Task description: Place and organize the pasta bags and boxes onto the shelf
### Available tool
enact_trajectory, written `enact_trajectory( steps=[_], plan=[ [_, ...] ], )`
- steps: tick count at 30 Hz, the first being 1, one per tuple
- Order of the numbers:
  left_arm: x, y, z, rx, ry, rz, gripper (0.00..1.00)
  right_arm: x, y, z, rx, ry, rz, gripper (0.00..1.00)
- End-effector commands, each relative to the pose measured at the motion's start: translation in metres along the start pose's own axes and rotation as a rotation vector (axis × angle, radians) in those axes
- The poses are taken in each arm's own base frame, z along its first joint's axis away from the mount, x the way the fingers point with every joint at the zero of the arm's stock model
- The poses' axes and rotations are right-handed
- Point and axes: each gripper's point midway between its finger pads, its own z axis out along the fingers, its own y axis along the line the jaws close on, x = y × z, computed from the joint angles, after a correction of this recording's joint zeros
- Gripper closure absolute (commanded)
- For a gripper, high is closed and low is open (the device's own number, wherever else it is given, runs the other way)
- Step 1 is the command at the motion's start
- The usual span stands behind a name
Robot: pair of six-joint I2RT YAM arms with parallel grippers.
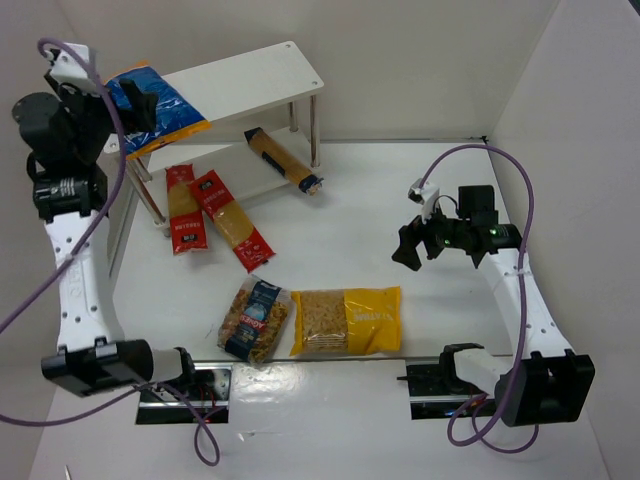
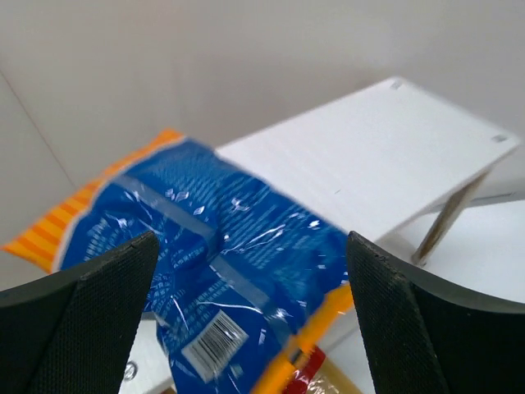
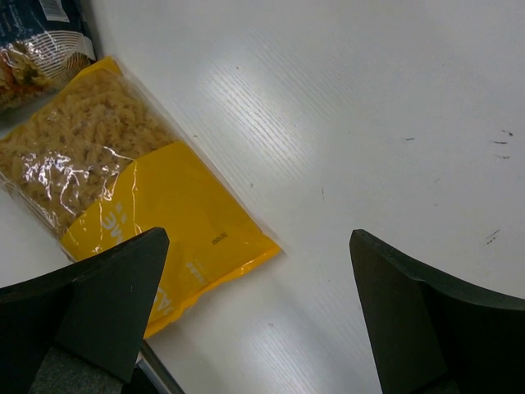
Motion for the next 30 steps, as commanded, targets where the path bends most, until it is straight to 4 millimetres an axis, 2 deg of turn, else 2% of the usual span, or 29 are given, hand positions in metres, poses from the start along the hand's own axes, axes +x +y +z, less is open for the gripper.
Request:
enact_trajectory(
  steps=[1, 2, 4, 5, 6, 7, 9, 10, 11, 12, 13, 16, 17, 19, 21, 24, 25, 27, 28, 30],
  plan=[
    [-0.095, -0.04, -0.066, 0.067, -0.205, 0.128, 0.0, -0.01, 0.004, -0.006, 0.008, -0.039, -0.04, 0.0],
    [-0.101, -0.05, -0.083, 0.081, -0.206, 0.144, 0.0, -0.014, 0.004, -0.008, 0.016, -0.054, -0.044, 0.0],
    [-0.098, -0.07, -0.104, 0.158, -0.191, 0.169, 0.0, -0.017, 0.003, -0.01, 0.032, -0.064, -0.046, 0.0],
    [-0.082, -0.076, -0.109, 0.188, -0.142, 0.165, 0.0, -0.019, 0.004, -0.012, 0.036, -0.072, -0.042, 0.0],
    [-0.054, -0.084, -0.108, 0.246, -0.08, 0.144, 0.0, -0.02, 0.005, -0.014, 0.039, -0.079, -0.049, 0.0],
    [-0.038, -0.094, -0.121, 0.285, -0.047, 0.141, 0.0, -0.022, 0.003, -0.014, 0.053, -0.083, -0.044, 0.0],
    [-0.002, -0.102, -0.127, 0.346, 0.015, 0.158, 0.0, -0.027, 0.004, -0.018, 0.063, -0.105, -0.054, 0.0],
    [0.034, -0.108, -0.134, 0.386, 0.074, 0.142, 0.0, -0.027, 0.004, -0.018, 0.063, -0.105, -0.054, 0.0],
    [0.057, -0.111, -0.138, 0.418, 0.119, 0.175, 0.0, -0.028, 0.005, -0.02, 0.066, -0.111, -0.06, 0.0],
    [0.069, -0.113, -0.146, 0.423, 0.133, 0.192, 0.0, -0.03, 0.004, -0.02, 0.069, -0.119, -0.056, 0.0],
    [0.105, -0.116, -0.152, 0.454, 0.209, 0.166, 0.0, -0.03, 0.003, -0.02, 0.078, -0.116, -0.055, 0.0],
    [0.143, -0.13, -0.171, 0.537, 0.276, 0.214, 0.0, -0.031, 0.004, -0.019, 0.08, -0.119, -0.045, 0.0],
    [0.162, -0.136, -0.176, 0.569, 0.314, 0.21, 0.0, -0.031, 0.004, -0.019, 0.08, -0.119, -0.045, 0.0],
    [0.18, -0.143, -0.188, 0.622, 0.347, 0.247, 0.0, -0.032, 0.002, -0.019, 0.096, -0.117, -0.042, 0.0],
    [0.196, -0.146, -0.191, 0.641, 0.383, 0.24, 0.0, -0.032, 0.0, -0.019, 0.108, -0.113, -0.028, 0.0],
    [0.205, -0.145, -0.188, 0.611, 0.424, 0.21, 0.0, -0.025, -0.014, -0.011, 0.155, -0.076, 0.053, 0.0],
    [0.208, -0.135, -0.183, 0.552, 0.453, 0.2, 0.0, -0.023, -0.019, -0.008, 0.172, -0.068, 0.072, 0.0],
    [0.227, -0.128, -0.175, 0.506, 0.534, 0.153, 0.0, -0.012, -0.034, -0.001, 0.23, -0.017, 0.135, 0.0],
    [0.241, -0.117, -0.17, 0.444, 0.609, 0.111, 0.0, -0.012, -0.041, 0.001, 0.256, -0.011, 0.172, 0.0],
    [0.252, -0.111, -0.166, 0.406, 0.661, 0.083, 0.0, 0.0, -0.054, 0.01, 0.295, 0.044, 0.23, 0.0]
  ],
)
